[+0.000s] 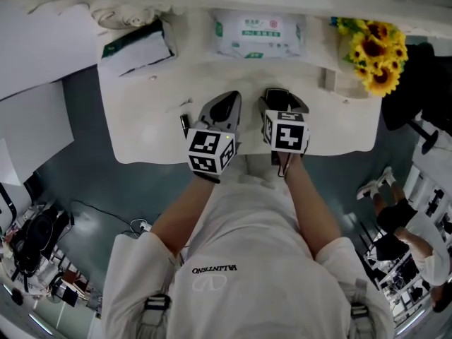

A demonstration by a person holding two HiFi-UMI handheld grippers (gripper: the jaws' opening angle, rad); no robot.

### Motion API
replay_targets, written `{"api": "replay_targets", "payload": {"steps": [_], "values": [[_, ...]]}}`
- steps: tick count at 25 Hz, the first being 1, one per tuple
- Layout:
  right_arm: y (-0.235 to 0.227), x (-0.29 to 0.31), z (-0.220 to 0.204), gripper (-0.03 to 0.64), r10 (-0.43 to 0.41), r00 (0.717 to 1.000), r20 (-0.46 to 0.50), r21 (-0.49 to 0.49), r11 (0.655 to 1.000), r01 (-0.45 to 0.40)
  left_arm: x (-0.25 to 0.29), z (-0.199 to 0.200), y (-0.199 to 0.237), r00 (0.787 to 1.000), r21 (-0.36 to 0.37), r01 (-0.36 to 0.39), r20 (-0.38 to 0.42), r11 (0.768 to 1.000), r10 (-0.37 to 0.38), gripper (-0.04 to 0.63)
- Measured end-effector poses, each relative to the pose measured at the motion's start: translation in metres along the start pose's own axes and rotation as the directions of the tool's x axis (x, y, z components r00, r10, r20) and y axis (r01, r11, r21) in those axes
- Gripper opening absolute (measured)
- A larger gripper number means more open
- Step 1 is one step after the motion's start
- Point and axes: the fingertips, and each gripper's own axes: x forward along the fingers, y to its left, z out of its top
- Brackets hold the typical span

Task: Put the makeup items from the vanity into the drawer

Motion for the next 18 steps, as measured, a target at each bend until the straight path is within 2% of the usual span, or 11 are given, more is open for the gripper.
{"api": "replay_targets", "payload": {"steps": [7,18], "values": [[-0.017,-0.023,0.005,0.342,-0.022,0.997,0.072,0.048,0.999,0.018,0.008,0.005,-0.032,0.997,0.023,0.072,0.001,0.997,-0.072,0.002],[-0.049,-0.06,0.009,0.342,0.005,0.99,0.143,0.06,0.998,-0.014,0.022,0.014,-0.094,0.993,0.048,0.117,0.018,0.992,-0.118,0.002]]}}
